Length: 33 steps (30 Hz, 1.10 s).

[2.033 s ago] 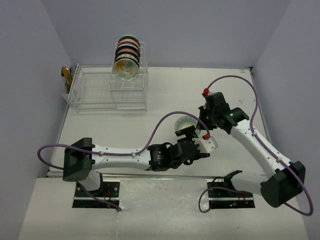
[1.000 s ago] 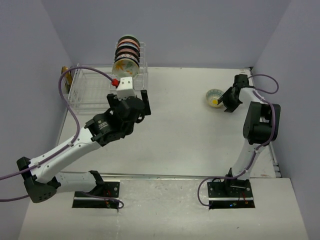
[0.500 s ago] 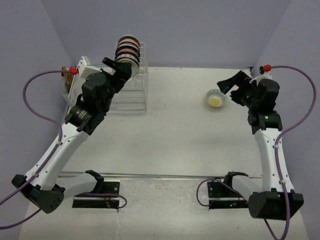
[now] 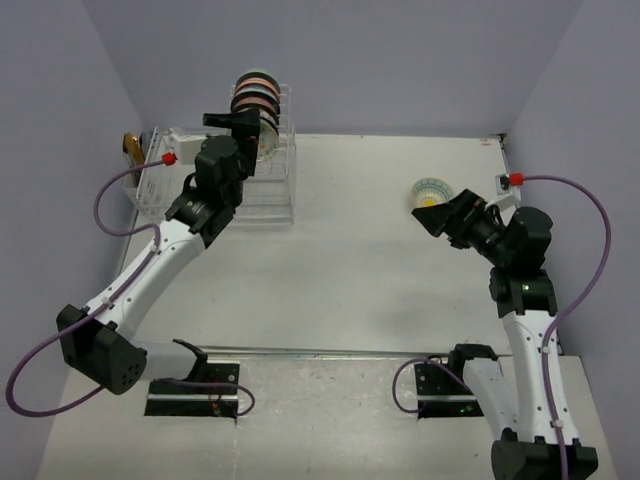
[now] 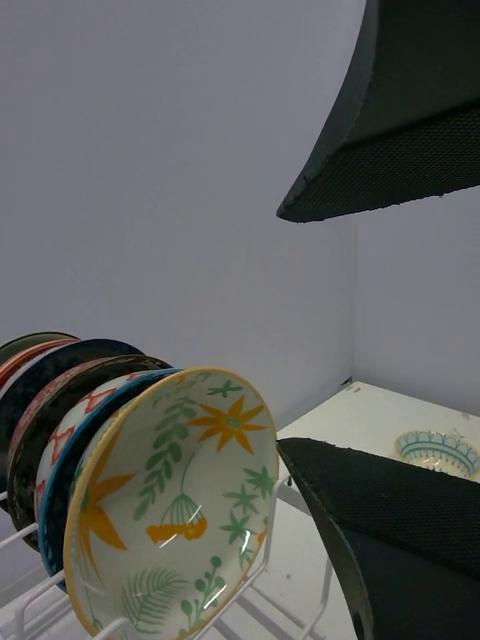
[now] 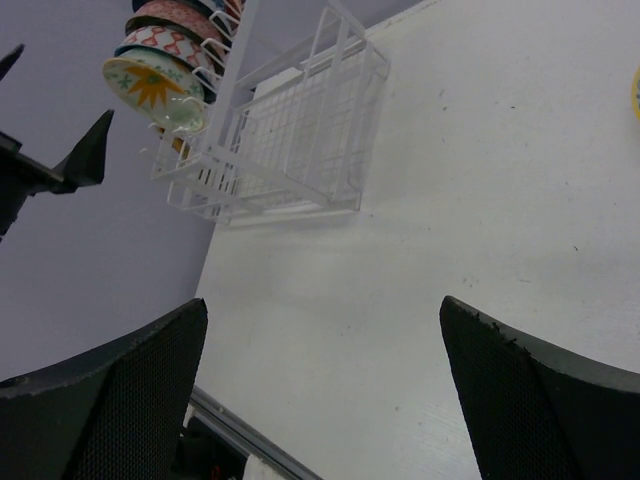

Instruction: Unload the bowls from the dish rack

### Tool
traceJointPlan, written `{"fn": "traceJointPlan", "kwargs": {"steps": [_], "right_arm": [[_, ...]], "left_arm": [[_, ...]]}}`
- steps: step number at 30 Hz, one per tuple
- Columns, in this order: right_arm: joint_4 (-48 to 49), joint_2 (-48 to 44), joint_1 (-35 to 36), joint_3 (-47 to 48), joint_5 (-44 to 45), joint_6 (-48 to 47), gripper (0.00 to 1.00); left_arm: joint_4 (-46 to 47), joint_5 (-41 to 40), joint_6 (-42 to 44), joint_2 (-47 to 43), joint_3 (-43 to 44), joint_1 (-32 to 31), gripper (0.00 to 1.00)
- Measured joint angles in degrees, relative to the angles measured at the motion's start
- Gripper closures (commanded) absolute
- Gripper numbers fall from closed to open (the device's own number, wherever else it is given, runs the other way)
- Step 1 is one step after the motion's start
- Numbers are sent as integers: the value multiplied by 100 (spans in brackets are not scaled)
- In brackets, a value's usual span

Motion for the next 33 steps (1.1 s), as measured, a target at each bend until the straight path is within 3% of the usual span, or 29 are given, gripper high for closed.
{"fn": "traceJointPlan", "kwargs": {"steps": [11, 14, 22, 26, 29, 33], "right_arm": [[-369, -490, 0, 282, -87, -229, 2], [-420, -546, 0, 328, -87, -289, 2], [-463, -601, 0, 328, -87, -348, 2], [-562, -669, 0, 354, -87, -396, 2], [-605, -728, 0, 433, -87, -448, 2], [-682, -859, 0, 581, -90, -498, 2]], "left_arm": [[-232, -11, -483, 990, 647, 354, 43], [-229, -11, -481, 1060, 662, 442, 58], [-90, 42, -533, 1080, 614, 564, 76], [120, 109, -636, 1073, 520, 579, 93], [275, 186, -728, 1019, 385, 575, 100], [282, 232, -782, 973, 328, 570, 100]]}}
